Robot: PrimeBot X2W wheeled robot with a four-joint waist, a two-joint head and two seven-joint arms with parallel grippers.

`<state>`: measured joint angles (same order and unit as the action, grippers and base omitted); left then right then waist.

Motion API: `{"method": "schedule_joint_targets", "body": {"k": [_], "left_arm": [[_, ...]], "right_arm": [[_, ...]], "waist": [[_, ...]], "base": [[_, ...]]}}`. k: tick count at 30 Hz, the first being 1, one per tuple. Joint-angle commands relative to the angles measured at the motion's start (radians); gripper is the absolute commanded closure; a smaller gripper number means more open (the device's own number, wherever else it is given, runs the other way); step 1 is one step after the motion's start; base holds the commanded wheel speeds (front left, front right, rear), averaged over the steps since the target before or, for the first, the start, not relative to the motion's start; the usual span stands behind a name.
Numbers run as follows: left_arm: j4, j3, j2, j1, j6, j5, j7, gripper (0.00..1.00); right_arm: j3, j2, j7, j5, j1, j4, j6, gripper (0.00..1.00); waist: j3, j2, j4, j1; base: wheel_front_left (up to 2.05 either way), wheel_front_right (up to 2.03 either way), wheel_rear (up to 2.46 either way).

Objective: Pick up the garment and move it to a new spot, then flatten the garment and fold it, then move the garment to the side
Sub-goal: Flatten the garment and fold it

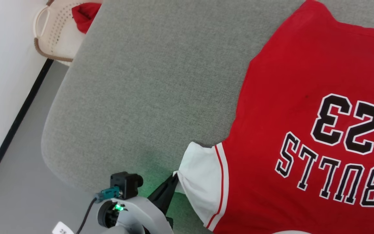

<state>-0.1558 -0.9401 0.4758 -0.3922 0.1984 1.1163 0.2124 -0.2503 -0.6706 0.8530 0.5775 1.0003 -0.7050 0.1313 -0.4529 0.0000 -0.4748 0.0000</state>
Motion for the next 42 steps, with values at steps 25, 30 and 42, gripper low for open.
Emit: {"method": "schedule_joint_targets", "body": {"k": [25, 30, 42], "left_arm": [[0.098, 0.049, 0.174, 0.073, 0.099, 0.004, -0.025, 1.00], [0.121, 0.054, 0.202, 0.090, 0.118, 0.011, -0.034, 1.00], [0.153, 0.060, 0.239, 0.121, 0.137, 0.026, -0.040, 1.00]], "right_arm": [[0.100, -0.053, -0.056, 0.232, -0.585, 0.426, -0.001, 1.00], [0.190, -0.007, -0.091, 0.226, -0.764, 0.519, -0.001, 1.00], [0.339, 0.175, -0.107, 0.163, -1.076, 0.679, -0.001, 1.00]], "waist": [[0.186, 0.0000, 0.283, 0.0000], [0.210, 0.0000, 0.331, 0.0000], [0.248, 0.0000, 0.384, 0.0000]], "base": [[0.00, 0.00, 0.00], [0.00, 0.00, 0.00], [0.00, 0.00, 0.00]]}}
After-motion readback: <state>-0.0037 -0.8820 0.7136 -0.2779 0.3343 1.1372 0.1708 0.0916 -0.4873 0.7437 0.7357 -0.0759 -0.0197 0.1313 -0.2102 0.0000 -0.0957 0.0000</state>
